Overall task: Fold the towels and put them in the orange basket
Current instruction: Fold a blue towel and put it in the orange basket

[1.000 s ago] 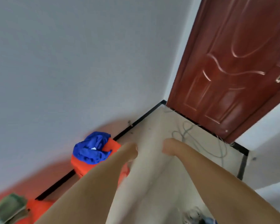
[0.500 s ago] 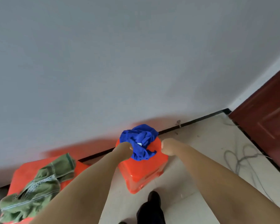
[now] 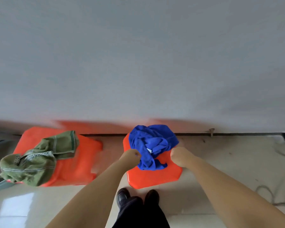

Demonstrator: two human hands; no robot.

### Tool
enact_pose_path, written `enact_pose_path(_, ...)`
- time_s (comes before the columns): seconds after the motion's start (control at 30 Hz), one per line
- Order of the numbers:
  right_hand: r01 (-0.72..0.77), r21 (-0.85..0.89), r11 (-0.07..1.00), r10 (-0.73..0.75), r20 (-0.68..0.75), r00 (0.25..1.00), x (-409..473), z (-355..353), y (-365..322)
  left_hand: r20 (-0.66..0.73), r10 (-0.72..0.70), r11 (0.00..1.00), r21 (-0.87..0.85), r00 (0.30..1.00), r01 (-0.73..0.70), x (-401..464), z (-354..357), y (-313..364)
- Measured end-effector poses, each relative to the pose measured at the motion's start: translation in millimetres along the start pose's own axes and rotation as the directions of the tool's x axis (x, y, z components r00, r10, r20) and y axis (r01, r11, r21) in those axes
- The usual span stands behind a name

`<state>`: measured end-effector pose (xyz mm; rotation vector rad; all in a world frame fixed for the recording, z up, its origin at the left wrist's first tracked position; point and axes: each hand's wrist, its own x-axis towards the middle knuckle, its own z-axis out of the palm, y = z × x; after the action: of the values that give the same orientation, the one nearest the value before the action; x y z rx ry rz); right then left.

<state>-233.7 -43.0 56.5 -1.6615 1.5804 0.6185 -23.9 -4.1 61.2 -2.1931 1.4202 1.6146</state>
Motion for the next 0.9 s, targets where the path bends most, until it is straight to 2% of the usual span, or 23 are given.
enact_pose_path(0.07, 0.026, 0.057, 0.998, -0.025, -0.026, 0.999, 14, 10, -4, -0.006, -0.035, 0.994, -0.107, 0.999, 0.034, 19, 5, -11)
enact_pose_path(0.23, 0.109, 0.104, 0.989, -0.071, -0.319, 0.945, 62, 27, -7, -0.092, -0.122, 0.952, -0.292, 0.988, 0.091, 76, 26, -25)
enact_pose_path(0.33, 0.069, 0.112, 0.991, -0.033, -0.298, 0.954, 89, 35, 1, -0.163, -0.192, 0.939, -0.316, 0.968, 0.133, 104, 42, -23)
enact_pose_path(0.43, 0.034, 0.137, 0.990, -0.002, -0.227, 0.974, 104, 48, 8, -0.112, -0.292, 0.872, -0.440, 0.950, 0.216, 122, 60, -14)
enact_pose_path(0.5, 0.045, 0.151, 0.988, -0.009, -0.227, 0.974, 107, 58, 10, -0.074, -0.365, 0.817, -0.504, 0.928, 0.281, 130, 69, -12)
enact_pose_path(0.57, 0.056, 0.212, 0.976, -0.002, -0.247, 0.969, 110, 66, 11, -0.068, -0.358, 0.806, -0.526, 0.931, 0.272, 139, 75, -15)
enact_pose_path(0.67, 0.046, 0.260, 0.964, 0.041, -0.318, 0.947, 109, 70, 12, -0.164, -0.315, 0.797, -0.581, 0.935, 0.167, 137, 69, -23)
enact_pose_path(0.73, 0.021, 0.244, 0.970, 0.074, -0.374, 0.924, 103, 66, 14, -0.166, -0.329, 0.702, -0.701, 0.930, 0.123, 122, 57, -25)
enact_pose_path(0.8, 0.008, 0.230, 0.973, 0.090, -0.416, 0.905, 92, 58, 16, -0.010, -0.325, 0.502, -0.849, 0.946, 0.164, 96, 42, -20)
enact_pose_path(0.83, -0.007, 0.250, 0.968, 0.116, -0.424, 0.898, 86, 55, 15, 0.087, -0.279, 0.417, -0.886, 0.956, 0.202, 82, 37, -17)
enact_pose_path(0.9, -0.020, 0.391, 0.920, 0.192, -0.408, 0.893, 76, 50, 11, 0.216, -0.139, 0.364, -0.896, 0.966, 0.253, 51, 31, -9)
